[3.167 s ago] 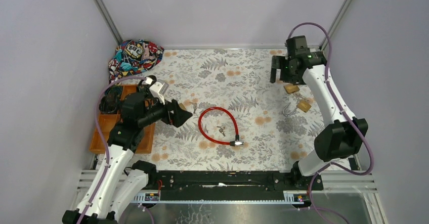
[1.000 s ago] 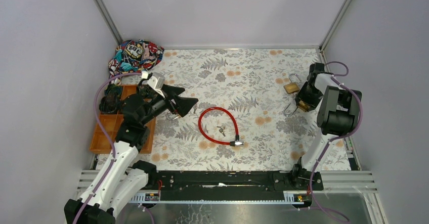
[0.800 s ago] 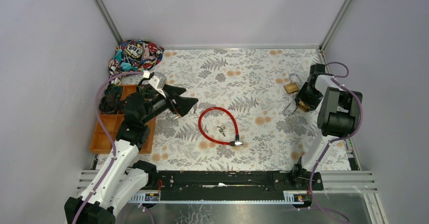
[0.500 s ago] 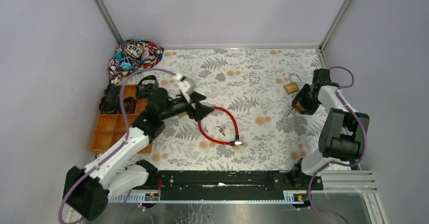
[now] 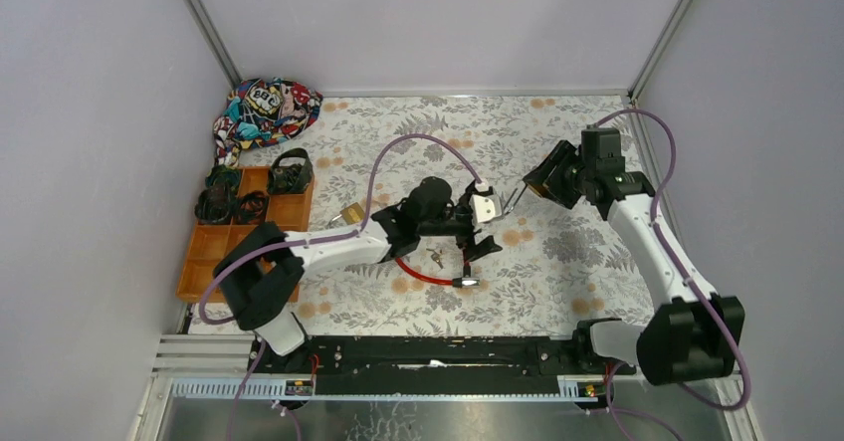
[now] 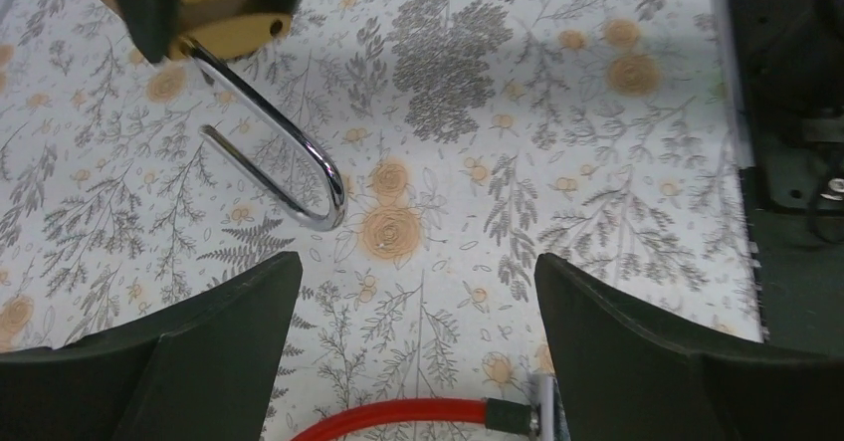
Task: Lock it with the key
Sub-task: Pick up the lock from the center of the board.
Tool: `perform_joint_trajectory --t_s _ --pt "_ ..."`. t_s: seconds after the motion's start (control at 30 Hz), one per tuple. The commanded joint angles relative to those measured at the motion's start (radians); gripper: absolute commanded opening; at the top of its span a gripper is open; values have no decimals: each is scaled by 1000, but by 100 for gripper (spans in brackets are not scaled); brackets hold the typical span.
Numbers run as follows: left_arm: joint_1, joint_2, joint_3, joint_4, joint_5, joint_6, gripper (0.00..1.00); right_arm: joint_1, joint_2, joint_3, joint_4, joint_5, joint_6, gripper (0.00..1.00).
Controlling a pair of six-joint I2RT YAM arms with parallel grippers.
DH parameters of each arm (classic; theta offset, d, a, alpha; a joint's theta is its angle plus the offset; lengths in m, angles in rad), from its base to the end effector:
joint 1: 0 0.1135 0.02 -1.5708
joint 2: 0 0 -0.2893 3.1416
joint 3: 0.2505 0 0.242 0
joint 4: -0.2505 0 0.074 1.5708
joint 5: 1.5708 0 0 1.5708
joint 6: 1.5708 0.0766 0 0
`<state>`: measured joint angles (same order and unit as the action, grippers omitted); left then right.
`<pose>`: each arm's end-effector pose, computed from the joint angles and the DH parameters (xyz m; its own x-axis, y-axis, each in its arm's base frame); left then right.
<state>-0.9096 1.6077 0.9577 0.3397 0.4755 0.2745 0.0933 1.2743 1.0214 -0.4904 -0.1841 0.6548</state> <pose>0.2112 -0.3285 0.2651 0.0823 0.2867 -0.9545 0.9839 0.1290 0.1236 0.2848 0.0407 0.2886 -0.6719 0.5385 -0.5085 0.2313 0.8048 0.5466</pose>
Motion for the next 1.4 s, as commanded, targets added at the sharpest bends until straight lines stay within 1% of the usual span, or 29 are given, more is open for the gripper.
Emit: perform_joint_trajectory --t_s 0.0,0.07,0.13,0.27,0.33,0.37,0.43,0.53,0.57,0.67,0.7,0.73,0.77,0.83,0.87,0.97,1.03,1.1,1.17,1.2,1.23,1.27,1.33,1.37 --pt "-17 65 57 184 -122 47 95 41 -118 31 72 -32 122 0" --pt "-24 83 75 205 -150 75 92 52 -139 26 78 -36 142 0" --pt "-27 100 93 228 -179 78 83 61 -153 26 83 -40 155 0" --pt "-32 116 111 278 -220 82 78 69 -165 30 85 -41 163 0" --pt "-34 114 113 297 -226 91 72 72 -168 34 89 -41 163 0" --pt "-35 113 114 302 -225 97 65 72 -168 34 91 -41 164 0" --pt "-36 113 122 297 -220 97 47 74 -168 37 98 -42 164 0" --pt "-36 108 137 276 -229 44 2 75 -167 37 110 -50 167 0" --pt "-36 101 142 256 -234 21 0 75 -168 37 113 -51 165 0" --pt "-27 70 155 195 -219 -85 0 75 -178 33 158 -78 130 0" --pt "-15 53 158 178 -208 -133 0 75 -183 32 181 -104 102 2" --pt "0 35 162 163 -195 -183 0 76 -187 32 196 -126 66 24" --pt "22 16 165 152 -178 -241 0 76 -189 32 209 -148 29 49" --pt "79 -26 170 129 -121 -352 0 76 -195 22 224 -196 -39 93" --pt "118 -51 173 113 -88 -392 0 74 -197 18 227 -225 -69 99" --pt "195 -130 184 49 34 -452 0 69 -207 20 236 -335 -179 100" --pt "239 -190 185 2 123 -465 0 58 -220 19 271 -449 -237 100" --pt "271 -251 183 -56 206 -446 0 50 -236 25 327 -581 -273 100" --pt "301 -323 171 -95 268 -452 0 48 -252 13 436 -761 -283 100" --pt "313 -351 163 -100 295 -461 0 48 -256 3 537 -847 -275 100" --pt "321 -379 155 -94 319 -473 0 47 -257 -8 596 -923 -269 100" --pt "327 -400 149 -79 335 -489 0 48 -259 -16 636 -974 -269 100" --pt "335 -438 139 -41 353 -543 0 48 -265 -33 695 -1011 -281 100" --pt "339 -450 137 -20 355 -581 0 49 -265 -48 757 -1027 -267 100"
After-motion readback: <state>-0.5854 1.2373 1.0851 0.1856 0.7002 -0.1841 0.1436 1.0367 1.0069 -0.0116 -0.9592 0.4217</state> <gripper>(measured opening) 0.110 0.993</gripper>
